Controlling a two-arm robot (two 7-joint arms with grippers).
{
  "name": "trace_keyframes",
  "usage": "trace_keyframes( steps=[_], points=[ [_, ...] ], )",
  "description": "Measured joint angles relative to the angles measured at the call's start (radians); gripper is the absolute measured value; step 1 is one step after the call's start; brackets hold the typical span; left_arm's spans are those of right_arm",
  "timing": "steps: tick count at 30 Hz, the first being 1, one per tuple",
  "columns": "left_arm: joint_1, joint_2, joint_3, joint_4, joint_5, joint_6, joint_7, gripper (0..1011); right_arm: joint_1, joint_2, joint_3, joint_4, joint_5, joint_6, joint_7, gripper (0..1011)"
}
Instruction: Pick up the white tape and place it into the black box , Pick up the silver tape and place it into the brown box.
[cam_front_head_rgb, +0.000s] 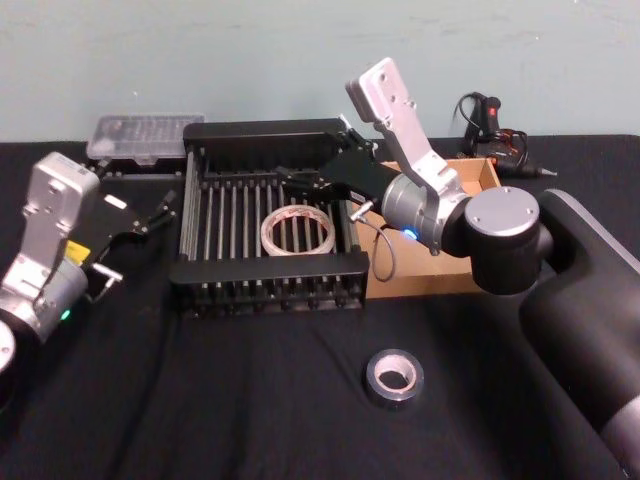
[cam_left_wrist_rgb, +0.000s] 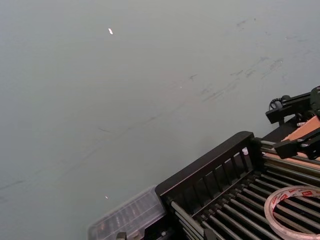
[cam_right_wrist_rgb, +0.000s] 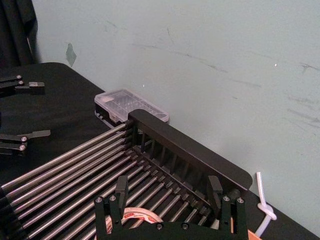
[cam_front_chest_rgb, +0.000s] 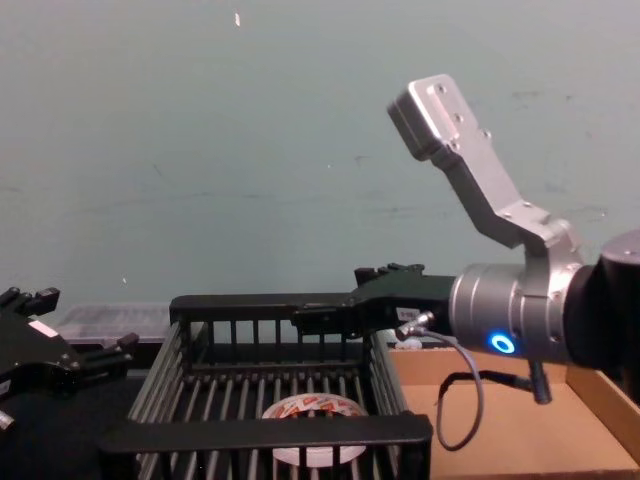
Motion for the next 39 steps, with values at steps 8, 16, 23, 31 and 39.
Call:
trace_keyframes(
  steps=[8,16,23,31,39],
  points=[
    [0.000,0.000,0.000,0.000,0.000,0.000,0.000,1001,-0.049,0.030,0.011,-0.088,0.011,0.019,0.013,1002],
    [0.000,0.000,0.000,0.000,0.000,0.000,0.000,1001,-0.093,0.057,0.026,-0.165,0.031,0.047,0.017,1003],
    [0.000,0.000,0.000,0.000,0.000,0.000,0.000,1001,-0.155,0.094,0.042,-0.264,0.059,0.070,0.017,1003],
    [0.000,0.000,0.000,0.000,0.000,0.000,0.000,1001,-0.218,0.138,0.052,-0.349,0.069,0.056,0.012,1003],
    [0.000,0.000,0.000,0.000,0.000,0.000,0.000,1001,-0.290,0.177,0.076,-0.428,0.100,0.030,0.010,1003]
  ],
)
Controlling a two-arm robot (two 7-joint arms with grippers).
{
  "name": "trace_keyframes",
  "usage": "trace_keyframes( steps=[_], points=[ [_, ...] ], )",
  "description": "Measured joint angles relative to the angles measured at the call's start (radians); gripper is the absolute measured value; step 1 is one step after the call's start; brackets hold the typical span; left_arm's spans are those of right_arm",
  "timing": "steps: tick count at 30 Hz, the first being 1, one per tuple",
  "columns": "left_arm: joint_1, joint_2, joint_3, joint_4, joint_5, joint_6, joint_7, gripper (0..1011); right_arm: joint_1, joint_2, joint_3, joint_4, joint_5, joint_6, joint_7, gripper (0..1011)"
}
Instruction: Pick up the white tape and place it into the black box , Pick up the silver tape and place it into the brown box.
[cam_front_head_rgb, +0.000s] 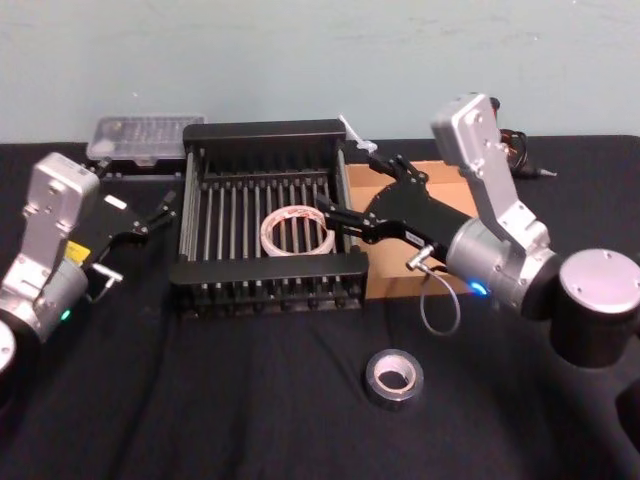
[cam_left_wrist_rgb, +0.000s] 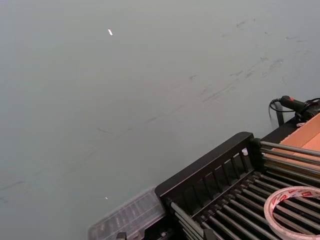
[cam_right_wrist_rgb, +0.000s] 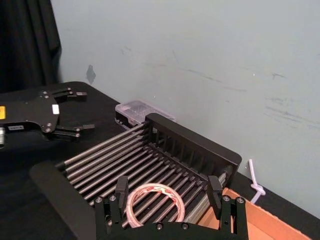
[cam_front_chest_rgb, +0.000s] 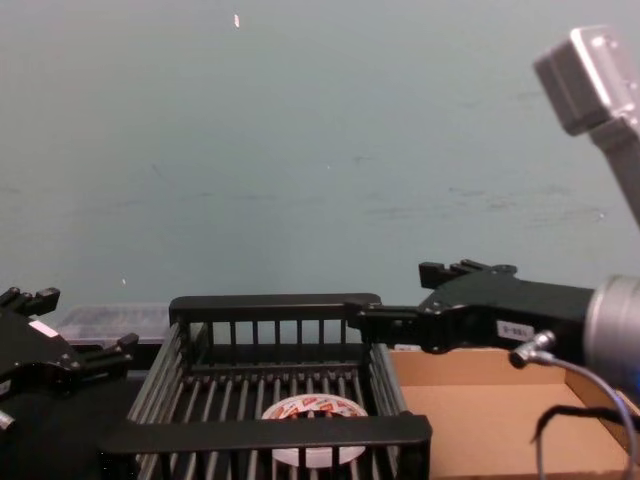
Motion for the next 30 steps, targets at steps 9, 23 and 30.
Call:
trace_keyframes(
  steps=[9,23,30],
  points=[
    [0.000,0.000,0.000,0.000,0.000,0.000,0.000,1001,-0.091,0.050,0.024,-0.103,0.031,0.019,-0.013,1002],
    [0.000,0.000,0.000,0.000,0.000,0.000,0.000,1001,-0.228,0.116,0.065,-0.262,0.011,0.056,-0.063,1002],
    [0.000,0.000,0.000,0.000,0.000,0.000,0.000,1001,-0.295,0.139,0.091,-0.320,0.013,0.068,-0.067,1002]
  ],
)
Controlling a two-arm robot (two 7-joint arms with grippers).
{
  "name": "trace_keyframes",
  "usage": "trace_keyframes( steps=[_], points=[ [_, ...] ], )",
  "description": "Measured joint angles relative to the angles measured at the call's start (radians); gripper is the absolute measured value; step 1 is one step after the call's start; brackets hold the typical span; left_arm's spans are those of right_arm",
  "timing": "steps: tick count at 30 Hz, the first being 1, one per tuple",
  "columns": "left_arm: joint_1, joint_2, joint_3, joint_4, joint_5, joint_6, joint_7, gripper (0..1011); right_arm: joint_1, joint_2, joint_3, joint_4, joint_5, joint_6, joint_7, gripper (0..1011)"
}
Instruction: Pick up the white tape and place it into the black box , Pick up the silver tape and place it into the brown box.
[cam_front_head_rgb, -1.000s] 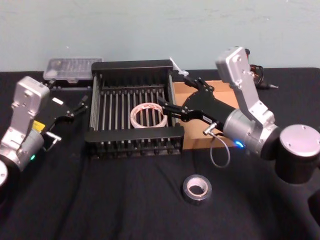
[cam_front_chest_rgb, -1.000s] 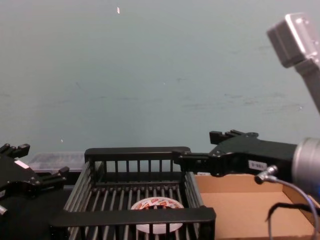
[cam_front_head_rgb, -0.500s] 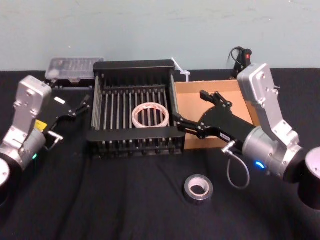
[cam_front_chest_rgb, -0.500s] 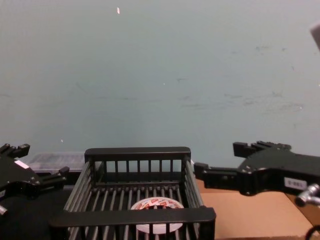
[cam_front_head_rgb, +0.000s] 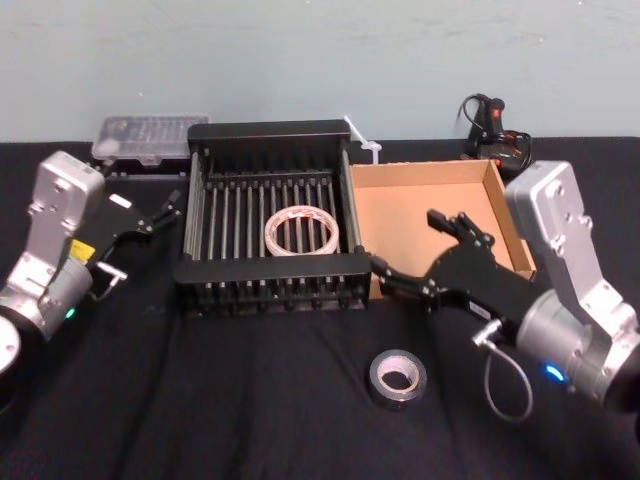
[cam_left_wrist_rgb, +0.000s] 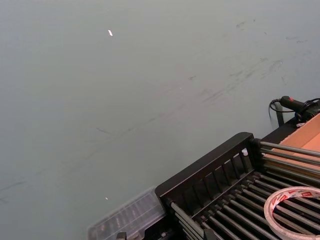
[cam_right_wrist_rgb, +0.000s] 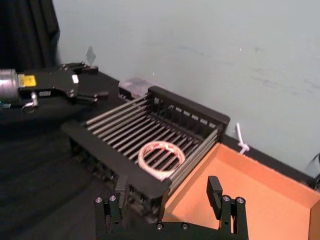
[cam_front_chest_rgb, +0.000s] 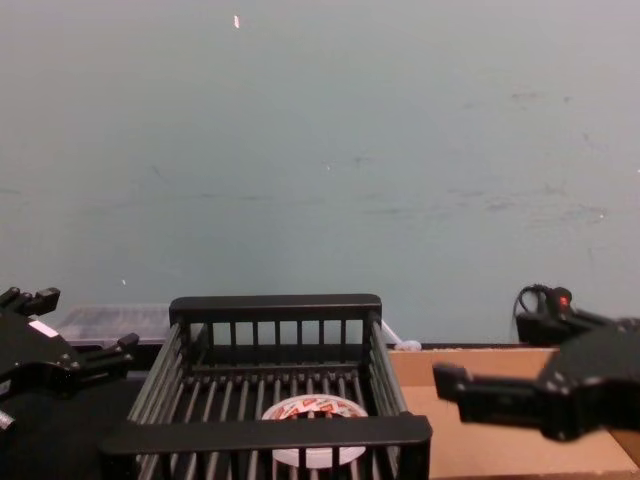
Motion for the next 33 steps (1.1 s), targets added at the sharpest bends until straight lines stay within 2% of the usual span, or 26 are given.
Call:
trace_keyframes(
  steps=[7,17,33],
  points=[
    [0.000,0.000,0.000,0.000,0.000,0.000,0.000,1001,-0.045,0.021,0.011,-0.033,0.014,0.049,0.014,1002],
    [0.000,0.000,0.000,0.000,0.000,0.000,0.000,1001,-0.064,0.045,0.007,-0.037,0.019,0.121,0.024,1002],
    [0.000,0.000,0.000,0.000,0.000,0.000,0.000,1001,-0.067,0.028,-0.015,0.037,0.007,0.171,0.016,1002]
  ],
)
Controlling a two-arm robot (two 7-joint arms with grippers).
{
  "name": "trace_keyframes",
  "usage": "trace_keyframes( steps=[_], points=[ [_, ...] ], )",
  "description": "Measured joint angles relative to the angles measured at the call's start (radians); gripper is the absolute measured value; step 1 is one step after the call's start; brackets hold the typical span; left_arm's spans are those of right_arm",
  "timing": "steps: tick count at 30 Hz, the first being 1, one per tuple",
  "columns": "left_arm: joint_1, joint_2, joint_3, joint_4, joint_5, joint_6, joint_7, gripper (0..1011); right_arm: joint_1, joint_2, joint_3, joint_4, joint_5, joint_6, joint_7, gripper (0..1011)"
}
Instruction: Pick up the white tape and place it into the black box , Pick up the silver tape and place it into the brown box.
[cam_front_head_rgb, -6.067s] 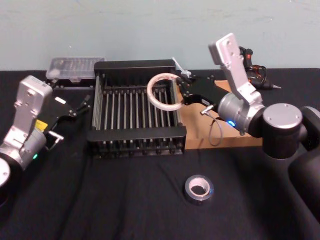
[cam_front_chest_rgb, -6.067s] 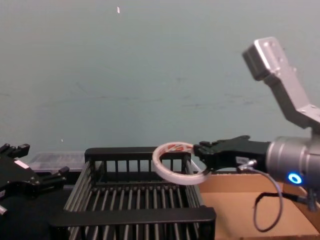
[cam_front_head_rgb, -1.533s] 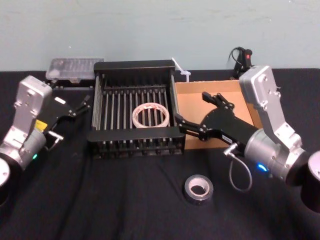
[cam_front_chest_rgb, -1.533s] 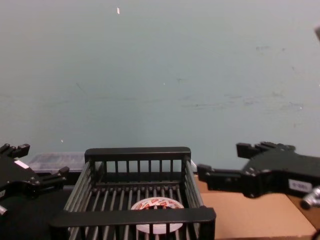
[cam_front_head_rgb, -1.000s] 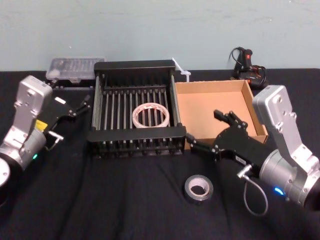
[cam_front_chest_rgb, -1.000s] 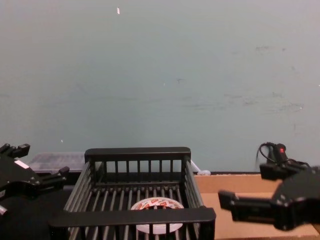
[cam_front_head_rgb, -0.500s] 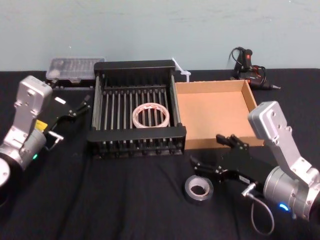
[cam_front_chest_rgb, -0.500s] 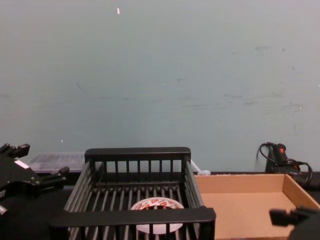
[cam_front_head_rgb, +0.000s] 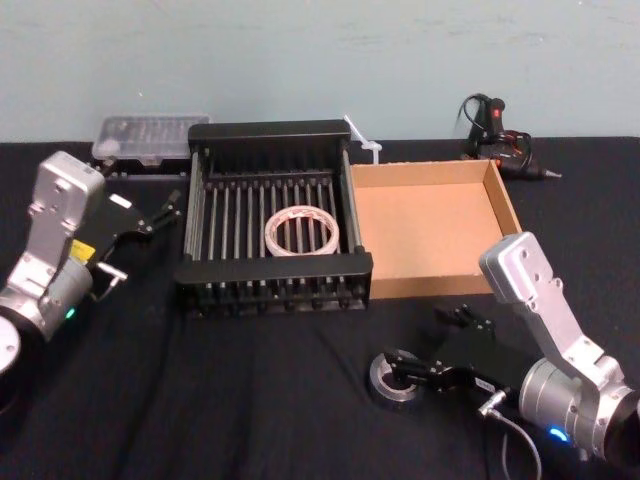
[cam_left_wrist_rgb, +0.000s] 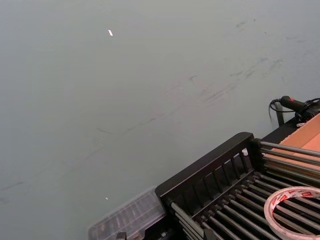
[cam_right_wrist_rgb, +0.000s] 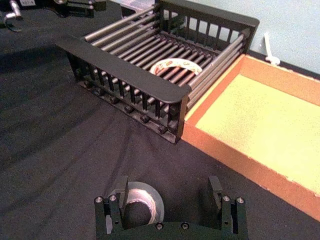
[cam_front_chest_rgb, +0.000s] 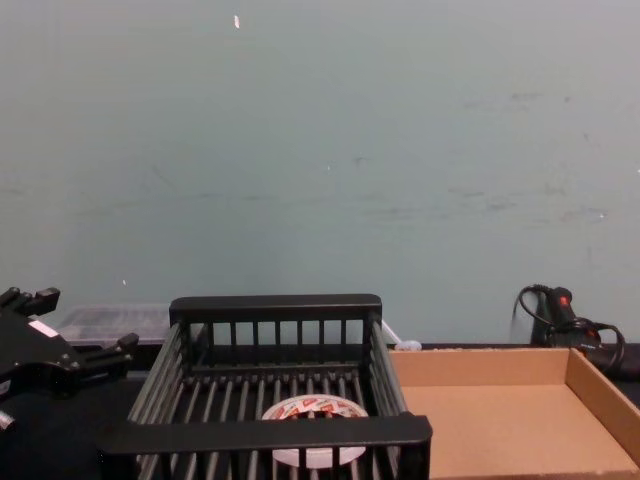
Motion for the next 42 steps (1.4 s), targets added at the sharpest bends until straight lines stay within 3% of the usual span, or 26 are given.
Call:
trace_keyframes(
  steps=[19,42],
  points=[
    [0.000,0.000,0.000,0.000,0.000,0.000,0.000,1001,0.019,-0.018,0.001,0.057,-0.024,0.030,0.007,1003],
    [0.000,0.000,0.000,0.000,0.000,0.000,0.000,1001,0.042,-0.024,-0.015,0.077,-0.052,0.071,0.026,1002]
  ],
)
